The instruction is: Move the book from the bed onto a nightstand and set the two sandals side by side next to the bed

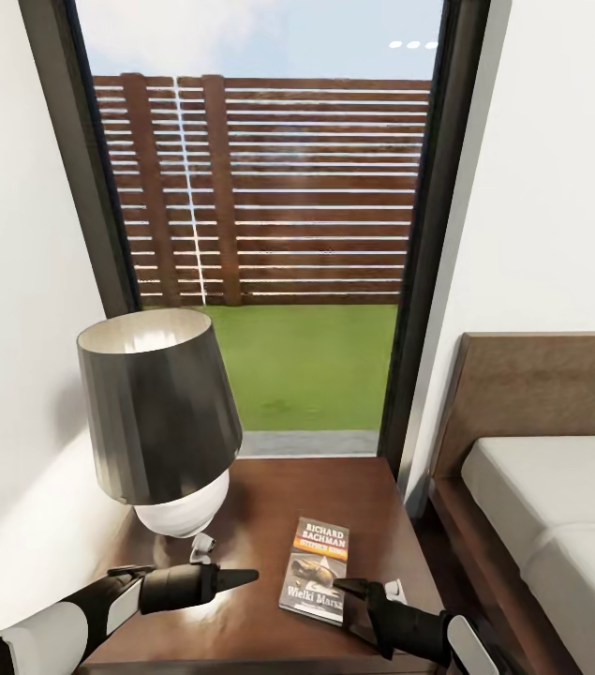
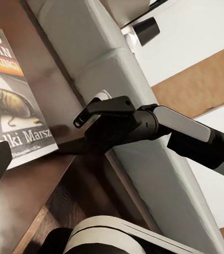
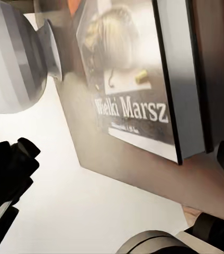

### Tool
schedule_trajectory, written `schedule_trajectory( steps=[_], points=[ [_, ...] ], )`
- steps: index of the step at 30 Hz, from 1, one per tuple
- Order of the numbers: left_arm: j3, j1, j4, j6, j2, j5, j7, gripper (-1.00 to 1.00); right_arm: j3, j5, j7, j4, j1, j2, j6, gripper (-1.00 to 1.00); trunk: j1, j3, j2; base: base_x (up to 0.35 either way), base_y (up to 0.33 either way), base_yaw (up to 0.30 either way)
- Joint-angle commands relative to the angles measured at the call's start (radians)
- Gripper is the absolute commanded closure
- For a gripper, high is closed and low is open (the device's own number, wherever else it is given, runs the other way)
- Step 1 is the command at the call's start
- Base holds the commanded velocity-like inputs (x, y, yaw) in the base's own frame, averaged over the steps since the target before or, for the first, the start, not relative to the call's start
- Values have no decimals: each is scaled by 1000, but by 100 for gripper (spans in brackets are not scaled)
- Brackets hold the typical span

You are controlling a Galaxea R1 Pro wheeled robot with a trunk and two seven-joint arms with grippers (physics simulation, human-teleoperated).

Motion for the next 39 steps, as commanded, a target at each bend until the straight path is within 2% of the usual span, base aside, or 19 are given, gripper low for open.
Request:
schedule_trajectory(
  steps=[1,18,25,35,39],
  points=[
    [-8,-1,-1,10,1,9,-3,-100,-3,13,2,0,0,0,2,-100,0,-1,0,0,0,0],
    [-9,-1,-1,10,1,9,-3,-100,-3,13,2,1,0,1,2,-100,0,-1,0,-1,0,0],
    [11,-1,-1,10,2,10,-3,-100,-3,13,2,1,0,2,2,-100,0,-1,0,-217,0,0],
    [13,-1,-1,10,1,10,-3,-100,-3,13,2,1,0,2,2,-100,0,-1,0,-41,0,0],
    [14,-1,-1,10,1,10,-1,-100,-3,13,2,1,0,2,2,-100,-15,11,28,-1,0,0]
  ],
)
